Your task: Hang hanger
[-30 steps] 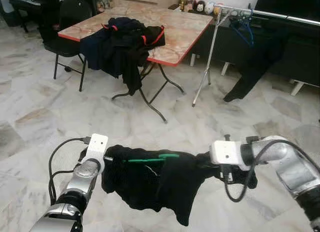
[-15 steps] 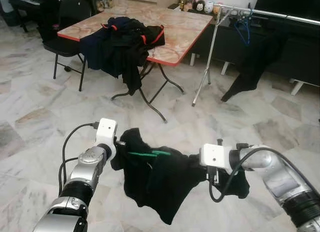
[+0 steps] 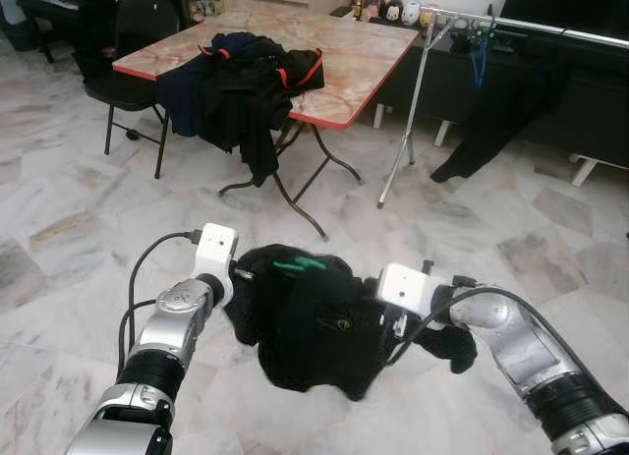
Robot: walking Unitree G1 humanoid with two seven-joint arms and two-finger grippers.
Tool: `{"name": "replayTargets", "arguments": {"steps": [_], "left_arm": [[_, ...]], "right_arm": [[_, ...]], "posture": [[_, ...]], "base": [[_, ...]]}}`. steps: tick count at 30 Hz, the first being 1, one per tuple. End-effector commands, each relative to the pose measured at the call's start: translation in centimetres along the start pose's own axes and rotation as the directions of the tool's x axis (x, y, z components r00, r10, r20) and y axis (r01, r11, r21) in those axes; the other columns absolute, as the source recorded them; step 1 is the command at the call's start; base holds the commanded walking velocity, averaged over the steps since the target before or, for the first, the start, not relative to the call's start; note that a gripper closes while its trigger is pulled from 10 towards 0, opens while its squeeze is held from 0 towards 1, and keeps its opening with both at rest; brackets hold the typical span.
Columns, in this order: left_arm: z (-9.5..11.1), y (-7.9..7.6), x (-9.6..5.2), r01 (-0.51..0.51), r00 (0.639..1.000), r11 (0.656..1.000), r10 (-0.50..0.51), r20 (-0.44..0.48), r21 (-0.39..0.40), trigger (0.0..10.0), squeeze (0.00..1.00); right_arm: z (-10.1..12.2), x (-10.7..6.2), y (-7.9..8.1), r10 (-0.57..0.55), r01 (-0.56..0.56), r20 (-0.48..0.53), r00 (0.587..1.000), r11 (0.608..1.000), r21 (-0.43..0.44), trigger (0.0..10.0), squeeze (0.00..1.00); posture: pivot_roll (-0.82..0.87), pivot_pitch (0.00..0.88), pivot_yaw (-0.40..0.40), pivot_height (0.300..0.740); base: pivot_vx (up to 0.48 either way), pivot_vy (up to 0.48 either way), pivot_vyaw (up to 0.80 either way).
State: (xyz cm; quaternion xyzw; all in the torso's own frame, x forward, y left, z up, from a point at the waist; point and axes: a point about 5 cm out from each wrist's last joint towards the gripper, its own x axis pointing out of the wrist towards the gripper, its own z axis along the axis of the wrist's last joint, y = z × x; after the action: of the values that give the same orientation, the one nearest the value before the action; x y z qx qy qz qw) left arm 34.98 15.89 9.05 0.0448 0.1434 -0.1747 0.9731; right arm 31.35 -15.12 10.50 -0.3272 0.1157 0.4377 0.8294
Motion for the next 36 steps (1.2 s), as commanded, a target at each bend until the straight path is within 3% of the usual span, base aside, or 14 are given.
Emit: {"name": "replayTargets", "arguments": {"steps": [1, 11, 21, 27, 30, 36], "left_arm": [[0.1, -0.5, 0.0, 0.034, 0.999, 0.999, -0.034, -0.01, 0.028, 10.0, 0.0], [0.2, -0.9, 0.0, 0.051, 0.999, 0.998, -0.051, -0.006, 0.03, 10.0, 0.0], [2.8, 1.7, -0.8, -0.135, 0.979, 0.99, 0.127, 0.157, 0.036, 10.0, 0.0], [3.6, 2.6, -1.1, -0.206, 0.958, 0.978, 0.196, 0.21, 0.023, 10.0, 0.0], [3.8, 2.9, -1.3, -0.221, 0.95, 0.975, 0.213, 0.228, 0.011, 10.0, 0.0], [4.0, 3.7, -1.8, -0.236, 0.942, 0.972, 0.228, 0.247, 0.002, 10.0, 0.0]], "right_arm": [[2.0, -0.2, -1.2, -0.054, 0.053, 0.102, 0.993, 0.998, 0.018, 10.0, 0.0], [0.9, 0.4, -1.3, -0.1, 0.101, 0.019, 0.995, 0.994, -0.047, 10.0, 0.0], [-1.6, -0.5, -0.8, -0.07, 0.058, -0.092, 0.993, 0.989, -0.134, 10.0, 0.0], [-1.7, -1.5, -1.1, -0.046, 0.043, -0.028, 0.999, 0.993, -0.107, 10.0, 0.0], [-1.4, -2.2, -1.3, -0.034, 0.038, 0.057, 0.998, 0.997, -0.064, 10.0, 0.0], [-1.2, -3.7, -1.1, 0.062, -0.063, 0.169, 0.984, 0.998, 0.003, 10.0, 0.0]], "posture": [[-0.14, 0.0, -0.002, 0.74], [-0.14, 0.0, -0.002, 0.74], [-0.14, 0.0, -0.004, 0.74], [-0.14, 0.0, -0.002, 0.74], [-0.14, 0.0, -0.002, 0.74], [-0.14, 0.0, 0.0, 0.74]], "base": [[0.0, 0.0, 0.0], [0.0, 0.0, 0.0], [0.0, 0.0, 0.0], [0.0, 0.0, 0.0], [0.0, 0.0, 0.0], [0.0, 0.0, 0.0]]}}
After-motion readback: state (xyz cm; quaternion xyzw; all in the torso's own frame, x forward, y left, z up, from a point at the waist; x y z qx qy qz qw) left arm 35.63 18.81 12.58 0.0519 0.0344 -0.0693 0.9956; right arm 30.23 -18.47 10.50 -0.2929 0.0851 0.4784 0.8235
